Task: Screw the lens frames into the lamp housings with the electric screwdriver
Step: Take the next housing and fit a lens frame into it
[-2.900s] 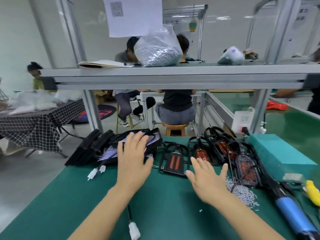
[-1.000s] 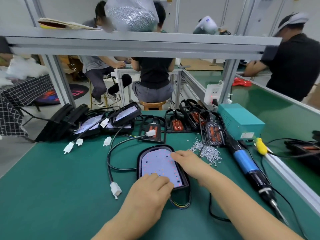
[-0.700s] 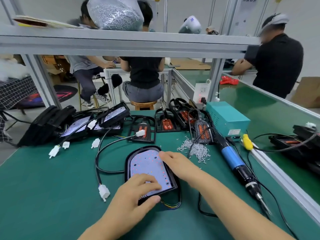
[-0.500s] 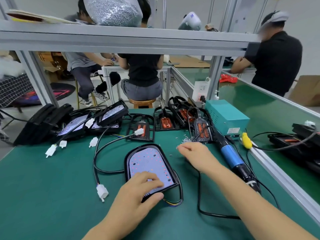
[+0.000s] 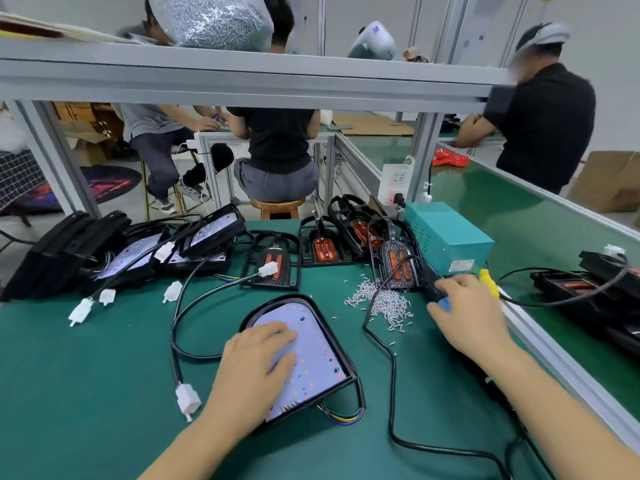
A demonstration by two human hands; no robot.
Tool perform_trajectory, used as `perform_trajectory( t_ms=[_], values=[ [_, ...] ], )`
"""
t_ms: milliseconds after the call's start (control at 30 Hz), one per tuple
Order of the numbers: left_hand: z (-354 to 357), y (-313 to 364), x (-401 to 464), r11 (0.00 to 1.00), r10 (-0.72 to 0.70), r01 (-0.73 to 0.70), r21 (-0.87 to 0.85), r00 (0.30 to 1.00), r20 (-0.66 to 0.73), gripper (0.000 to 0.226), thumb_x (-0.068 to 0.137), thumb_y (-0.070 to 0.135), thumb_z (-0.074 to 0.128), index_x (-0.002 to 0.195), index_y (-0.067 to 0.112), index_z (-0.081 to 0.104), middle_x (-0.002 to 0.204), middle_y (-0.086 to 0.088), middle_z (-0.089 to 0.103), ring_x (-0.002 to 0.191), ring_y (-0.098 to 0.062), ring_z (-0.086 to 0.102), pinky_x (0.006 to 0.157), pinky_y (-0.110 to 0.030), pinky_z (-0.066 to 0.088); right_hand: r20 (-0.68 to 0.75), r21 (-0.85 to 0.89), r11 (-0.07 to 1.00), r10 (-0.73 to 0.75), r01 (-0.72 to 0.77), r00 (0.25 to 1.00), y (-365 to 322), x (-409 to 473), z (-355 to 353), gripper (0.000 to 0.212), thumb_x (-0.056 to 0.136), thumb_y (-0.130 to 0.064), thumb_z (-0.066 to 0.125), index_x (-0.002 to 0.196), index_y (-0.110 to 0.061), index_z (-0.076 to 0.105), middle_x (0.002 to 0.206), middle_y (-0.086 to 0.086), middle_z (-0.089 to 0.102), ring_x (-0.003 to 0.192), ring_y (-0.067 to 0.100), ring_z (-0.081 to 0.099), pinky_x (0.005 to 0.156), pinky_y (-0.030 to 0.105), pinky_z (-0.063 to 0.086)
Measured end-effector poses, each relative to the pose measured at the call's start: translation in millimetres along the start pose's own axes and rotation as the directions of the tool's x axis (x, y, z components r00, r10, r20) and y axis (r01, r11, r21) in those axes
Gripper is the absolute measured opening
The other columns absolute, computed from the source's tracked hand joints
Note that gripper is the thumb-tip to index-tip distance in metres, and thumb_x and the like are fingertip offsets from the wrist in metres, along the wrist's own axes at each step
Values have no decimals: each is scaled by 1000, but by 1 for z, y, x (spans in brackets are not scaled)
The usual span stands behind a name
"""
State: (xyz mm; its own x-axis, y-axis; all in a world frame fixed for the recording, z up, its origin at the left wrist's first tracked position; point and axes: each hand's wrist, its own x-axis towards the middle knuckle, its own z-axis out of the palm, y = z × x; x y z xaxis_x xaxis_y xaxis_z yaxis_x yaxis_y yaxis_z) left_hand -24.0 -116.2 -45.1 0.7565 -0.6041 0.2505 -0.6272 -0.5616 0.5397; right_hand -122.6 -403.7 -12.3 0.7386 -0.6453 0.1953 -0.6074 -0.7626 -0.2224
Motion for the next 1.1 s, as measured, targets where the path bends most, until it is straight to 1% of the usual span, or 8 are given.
perform_trajectory(
  t_ms=[200,300,467,567,633,733,933,1100],
  values=[
    [11,14,-1,964,-144,98,-247,973,-178,32,85,1,63,110,19,69,123,10,53,122,-11,41,107,-29,23,42,177,973,-154,145,987,-78,36,9,31,96,-25,53,122,-12,64,121,9,56,113,28,52,88,35,44],
    [-1,3,7,898,-331,194,-396,889,-315,37,83,-1,62,112,23,61,124,8,49,116,-8,38,98,-26,28,104,310,935,-216,174,971,-119,55,19,29,96,-22,55,114,-4,67,114,13,65,105,30,59,90,39,49],
    [-15,-20,34,644,-586,523,-559,806,79,37,93,25,57,128,17,49,108,10,55,102,-15,51,85,-29,36,392,363,932,-178,27,903,-180,74,48,27,93,-22,61,82,2,65,81,15,68,72,30,65,77,41,58],
    [-19,-26,47,649,-588,576,-497,794,151,32,92,33,57,121,19,53,107,6,57,101,-16,53,85,-29,38,436,335,940,-94,-65,895,-195,81,66,28,92,-18,60,69,-7,49,64,10,62,53,25,58,59,35,56],
    [-21,-28,54,699,-567,575,-426,808,160,13,91,26,58,104,22,58,105,3,58,95,-19,53,84,-29,40,426,322,941,-43,-108,904,-197,83,73,25,92,-13,59,70,-7,49,69,11,66,55,24,60,65,36,59],
    [-17,-30,59,791,-527,547,-274,837,150,21,88,15,56,70,24,51,85,-1,54,78,-20,44,76,-30,38,346,331,936,-5,-117,938,-196,82,74,27,93,-18,58,69,-6,51,74,12,66,68,29,65,70,38,58],
    [-10,-27,57,820,-519,504,-271,855,19,16,92,20,48,82,11,58,70,3,54,65,-17,47,60,-29,36,-76,306,939,-141,158,987,-175,80,33,12,96,-15,47,90,-5,42,79,12,55,71,29,51,54,33,31],
    [-3,-22,55,610,-605,508,-608,794,57,21,94,17,50,74,15,42,70,1,40,60,-15,32,52,-26,24,-276,452,851,-151,267,949,-131,77,0,13,97,-17,51,90,-6,48,67,6,58,61,26,52,54,33,35]
  ],
)
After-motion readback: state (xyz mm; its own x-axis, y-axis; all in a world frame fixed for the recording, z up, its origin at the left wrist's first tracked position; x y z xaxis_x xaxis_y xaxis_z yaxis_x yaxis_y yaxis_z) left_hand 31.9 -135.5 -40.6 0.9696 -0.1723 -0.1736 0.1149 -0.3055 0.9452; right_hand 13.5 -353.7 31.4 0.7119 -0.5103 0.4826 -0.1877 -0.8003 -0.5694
